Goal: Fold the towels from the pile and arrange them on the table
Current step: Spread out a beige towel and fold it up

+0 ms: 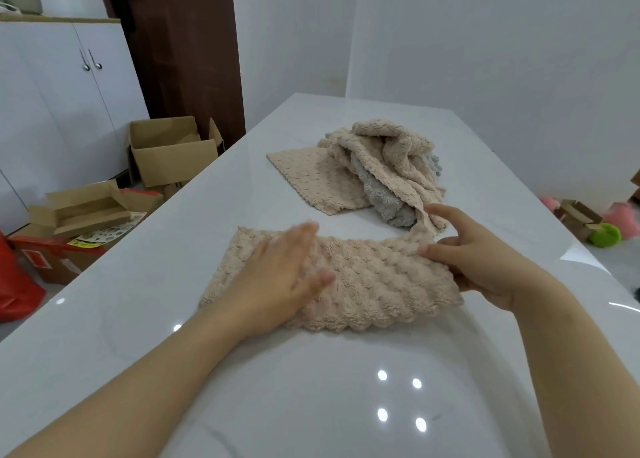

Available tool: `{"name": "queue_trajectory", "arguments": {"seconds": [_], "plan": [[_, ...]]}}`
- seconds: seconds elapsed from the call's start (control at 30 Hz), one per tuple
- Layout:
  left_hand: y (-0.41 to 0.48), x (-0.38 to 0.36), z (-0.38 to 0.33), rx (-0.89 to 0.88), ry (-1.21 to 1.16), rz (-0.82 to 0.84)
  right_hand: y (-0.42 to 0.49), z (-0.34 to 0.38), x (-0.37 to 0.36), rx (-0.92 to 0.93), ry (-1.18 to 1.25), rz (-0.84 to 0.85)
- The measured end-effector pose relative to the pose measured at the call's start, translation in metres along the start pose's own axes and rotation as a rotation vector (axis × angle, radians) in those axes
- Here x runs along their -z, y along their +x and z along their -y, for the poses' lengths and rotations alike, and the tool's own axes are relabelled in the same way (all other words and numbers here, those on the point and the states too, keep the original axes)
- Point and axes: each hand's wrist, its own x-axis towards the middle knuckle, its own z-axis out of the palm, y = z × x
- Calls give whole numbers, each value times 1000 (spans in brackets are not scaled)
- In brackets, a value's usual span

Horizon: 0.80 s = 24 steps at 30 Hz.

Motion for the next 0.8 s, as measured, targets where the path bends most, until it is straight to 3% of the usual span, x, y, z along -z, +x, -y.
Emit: {"name": "queue_trajectory", "arguments": {"seconds": [0.1,0.17,0.23,0.37,0.47,0.63,0.8], "plan": [[1,25,10,116,-400,-308,-3,11,-10,64,30,-52],[-2,36,23,259,-387,-448,-2,22,-22,115,34,-75],[-4,43,37,414,-435,-489,1,34,-39,166,42,-66],[-7,58,55,548,-869,-345,14,63,-90,213,97,38],[-10,63,61,584,-961,-229,27,77,-130,184,115,80],[-9,59,66,599,-932,-166,34,71,-166,133,148,170],[-9,47,67,491,-680,-164,32,55,-151,213,183,-42]]}}
